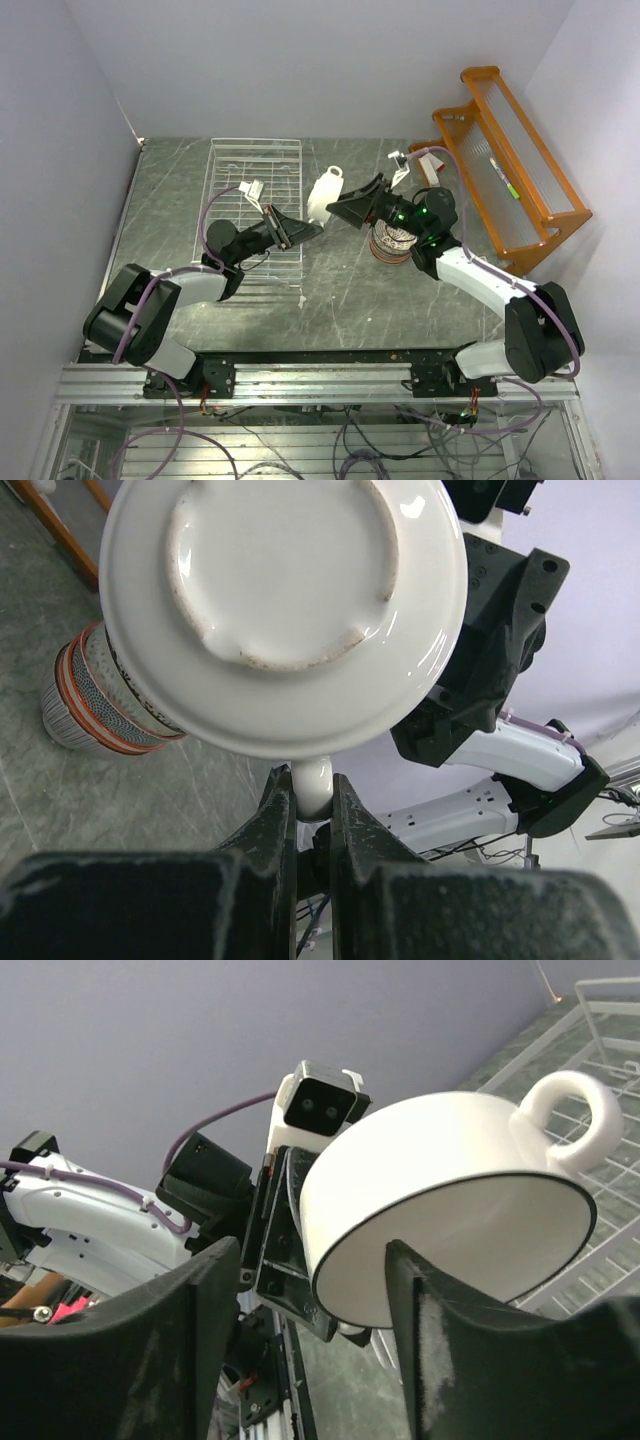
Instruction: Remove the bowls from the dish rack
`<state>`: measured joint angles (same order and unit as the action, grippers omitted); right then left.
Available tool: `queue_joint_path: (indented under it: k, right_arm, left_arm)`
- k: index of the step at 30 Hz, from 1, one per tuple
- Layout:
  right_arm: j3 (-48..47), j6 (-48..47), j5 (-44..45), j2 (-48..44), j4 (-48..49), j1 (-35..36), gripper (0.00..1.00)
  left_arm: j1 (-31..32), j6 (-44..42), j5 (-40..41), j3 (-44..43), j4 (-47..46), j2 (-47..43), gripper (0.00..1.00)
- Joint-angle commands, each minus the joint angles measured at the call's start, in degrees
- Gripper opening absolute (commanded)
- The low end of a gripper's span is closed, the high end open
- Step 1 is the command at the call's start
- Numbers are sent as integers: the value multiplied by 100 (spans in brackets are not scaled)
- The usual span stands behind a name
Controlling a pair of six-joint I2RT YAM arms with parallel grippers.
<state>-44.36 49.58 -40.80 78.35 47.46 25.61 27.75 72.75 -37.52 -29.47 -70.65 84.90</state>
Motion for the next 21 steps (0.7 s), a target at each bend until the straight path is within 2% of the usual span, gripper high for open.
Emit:
queue_joint_path:
  k: [1, 5, 7, 8, 10, 15, 17, 21]
  right_arm:
    - [-262, 131, -72, 99, 539, 71, 54]
    - [-294, 242, -101, 248, 732, 94, 39]
    - [-293, 353, -117, 319, 913, 94, 23]
    - [-297, 387, -135, 362, 957, 94, 11]
    - [-316, 436, -184, 426, 1027, 94, 0]
    - [-331, 403, -256, 468, 1026, 94, 0]
    - [-403, 210, -255, 427, 750, 98, 0]
    - [-787, -492, -190, 298, -393, 87, 0]
  left_arm:
    - [48, 347, -200, -11, -2822, -251, 7]
    - [70, 336, -181, 19, -2830, -182, 7]
    - [86, 319, -162, 31, -2831, -163, 7]
    - [98, 310, -164, 30, -2831, -159, 7]
    - [107, 310, -173, 14, -2831, -158, 7]
    - [108, 353, -220, 20, -2831, -150, 8]
    - [108, 330, -197, 85, -2831, -152, 22]
    - [71, 244, -117, 299, -2822, -180, 57]
